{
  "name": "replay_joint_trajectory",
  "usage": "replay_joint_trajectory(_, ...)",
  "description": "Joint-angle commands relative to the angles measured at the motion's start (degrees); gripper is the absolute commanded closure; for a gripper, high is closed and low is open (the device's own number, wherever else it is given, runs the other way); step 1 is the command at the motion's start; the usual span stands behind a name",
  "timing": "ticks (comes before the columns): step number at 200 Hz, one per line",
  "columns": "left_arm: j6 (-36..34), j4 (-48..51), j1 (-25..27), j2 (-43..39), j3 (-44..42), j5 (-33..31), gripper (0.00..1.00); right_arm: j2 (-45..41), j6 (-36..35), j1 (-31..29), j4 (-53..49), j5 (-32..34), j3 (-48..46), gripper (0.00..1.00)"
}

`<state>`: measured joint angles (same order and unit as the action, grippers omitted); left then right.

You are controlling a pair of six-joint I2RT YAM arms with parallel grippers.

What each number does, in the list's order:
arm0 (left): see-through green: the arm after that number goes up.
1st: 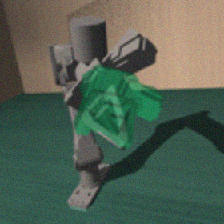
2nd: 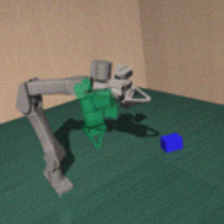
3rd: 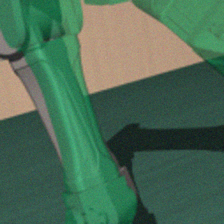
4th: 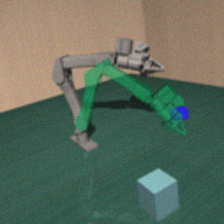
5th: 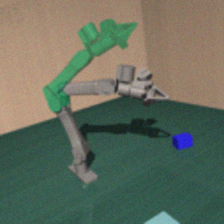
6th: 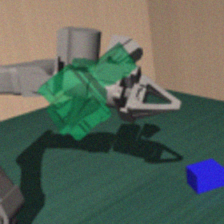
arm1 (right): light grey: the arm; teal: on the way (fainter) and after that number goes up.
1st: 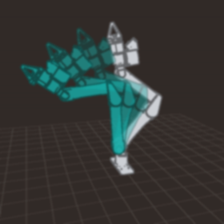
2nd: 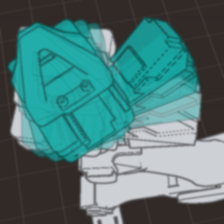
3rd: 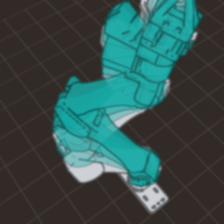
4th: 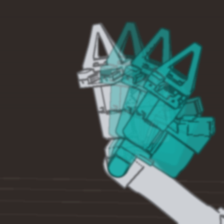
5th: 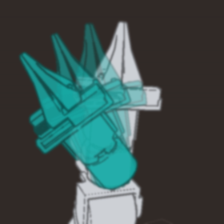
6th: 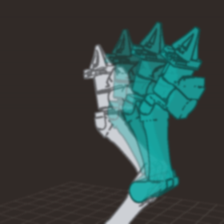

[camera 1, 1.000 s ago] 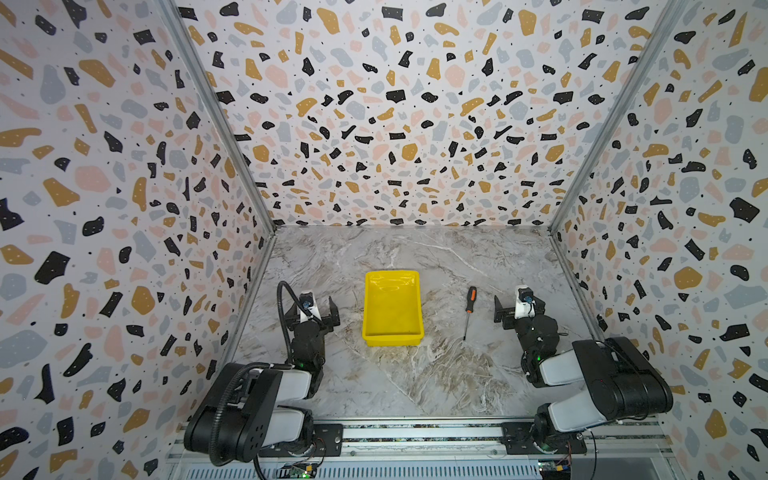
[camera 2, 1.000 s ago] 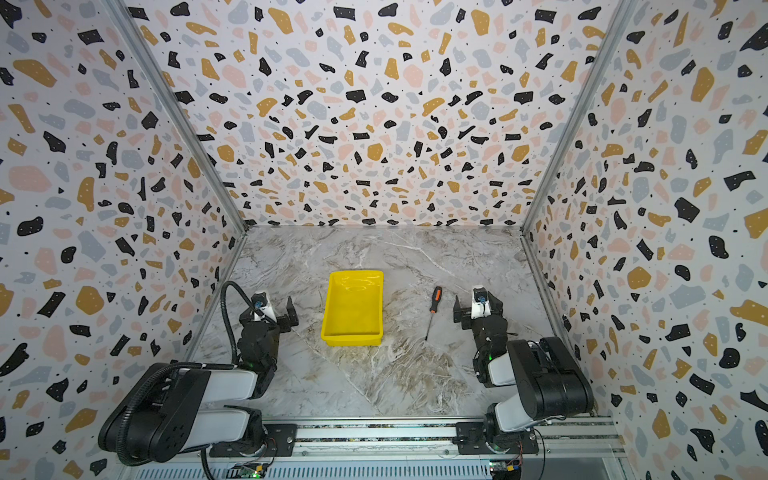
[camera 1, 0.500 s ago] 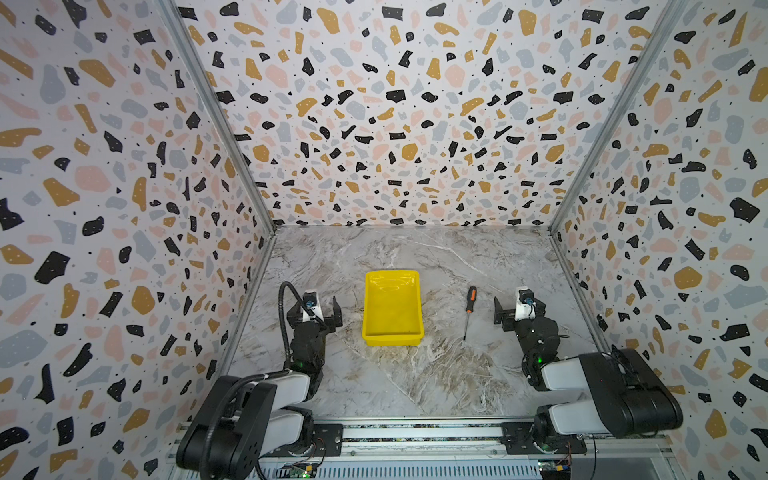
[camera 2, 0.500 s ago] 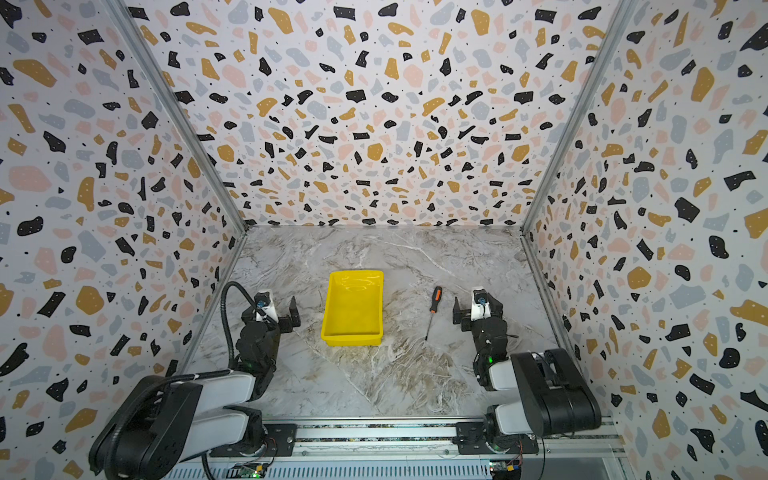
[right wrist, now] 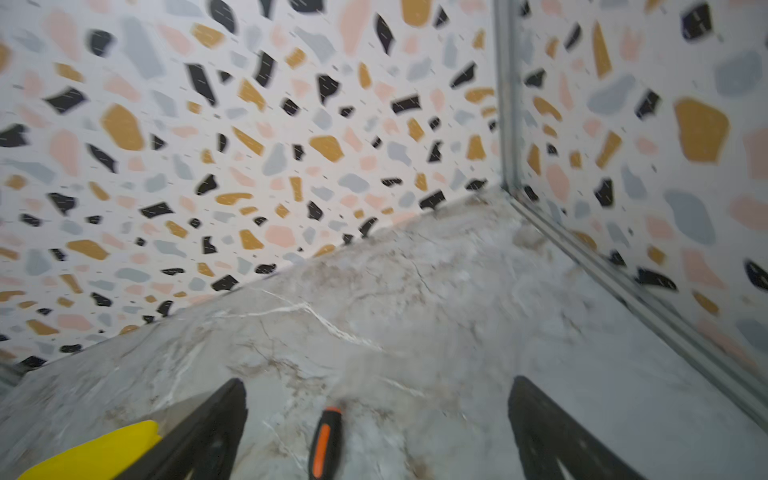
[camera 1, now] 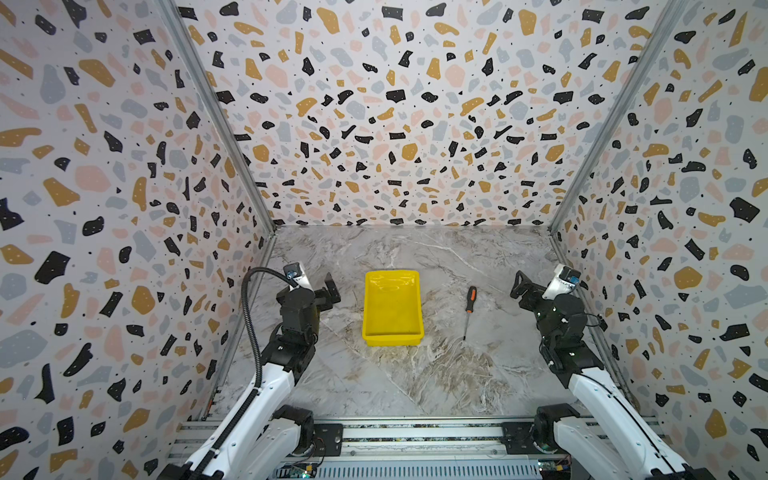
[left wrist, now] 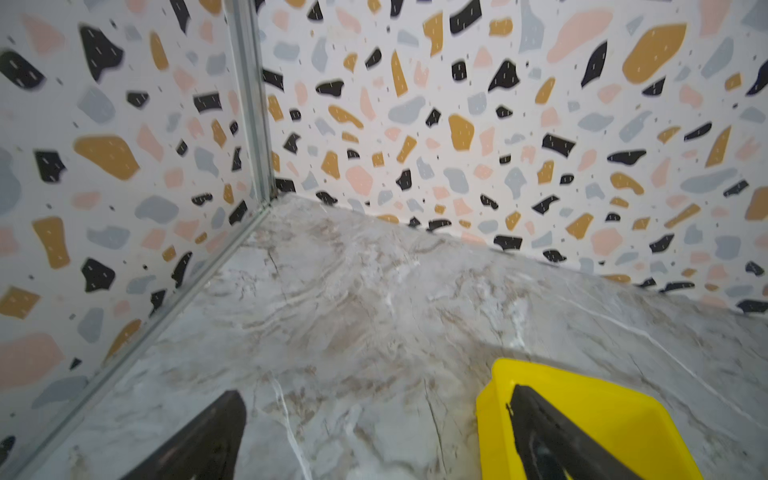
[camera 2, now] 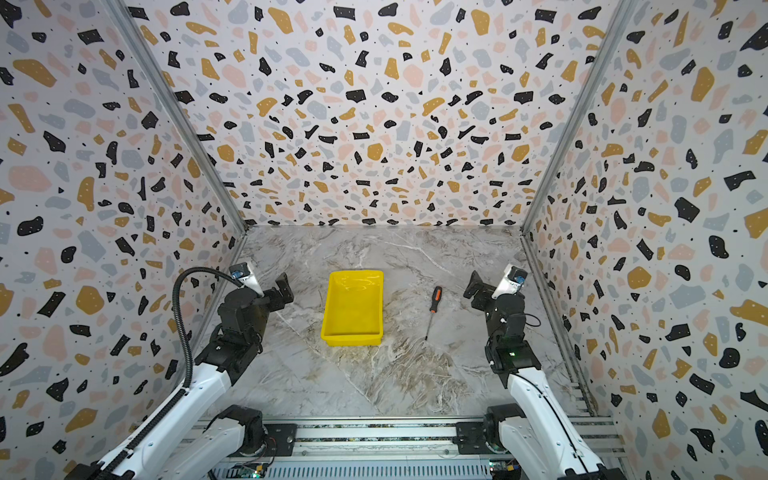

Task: Put the screwdriver in the bin
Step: 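Raise both arms and move the right gripper toward the screwdriver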

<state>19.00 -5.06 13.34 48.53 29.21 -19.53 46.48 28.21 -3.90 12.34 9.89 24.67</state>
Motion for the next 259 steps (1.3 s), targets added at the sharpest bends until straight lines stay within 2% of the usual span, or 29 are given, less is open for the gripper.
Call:
replay_joint_trajectory(1,8.0,7.4,0.3,0.5,-3.4,-1.4,0.00,-0.8,7.7,3.6,-12.2,-5.1,-3.5,0.01)
replay_joint_trajectory(17,10.3,9.0,0.2,2.0,-4.1,-6.7,0.00,-2.1,8.9,3.5,-14.0,-1.4,-5.8,0.01)
replay_joint_trajectory(34,13.0,10.5,-0.1,4.4,-3.6,-10.6,0.00,-4.4,8.1,3.4,-11.3,-0.7,-10.1,0.01)
replay_joint_trajectory(63,13.3,11.3,-1.5,8.3,-2.2,-9.1,0.00,-7.1,7.6,2.1,-5.8,-1.9,-13.9,0.01)
replay_joint_trajectory(78,13.3,11.7,-2.1,8.7,-2.0,-8.5,0.00,-5.9,7.5,1.1,-4.2,-2.4,-14.2,0.01)
replay_joint_trajectory(113,15.1,12.4,-2.2,3.3,-4.0,-9.7,0.00,0.9,8.6,0.8,-5.3,-1.2,-11.6,0.01)
replay_joint_trajectory(147,22.6,17.3,-2.3,-5.6,-7.4,-16.6,0.00,7.0,9.9,1.7,-6.5,1.3,-9.5,0.01)
replay_joint_trajectory(186,23.0,12.4,-2.4,-10.8,-12.1,-12.9,0.00,12.0,10.6,7.1,-8.2,-3.7,-7.9,0.01)
replay_joint_trajectory(203,24.5,12.1,-2.4,-10.1,-12.9,-13.7,0.00,12.5,10.6,8.8,-7.7,-6.4,-8.1,0.01)
replay_joint_trajectory(239,25.0,12.6,-2.4,-9.3,-12.8,-14.0,0.00,9.7,10.6,9.0,-7.3,-6.6,-9.1,0.01)
replay_joint_trajectory(259,26.2,15.9,-2.4,-10.4,-12.2,-17.8,0.00,8.6,10.4,9.0,-5.4,-8.7,-10.2,0.01)
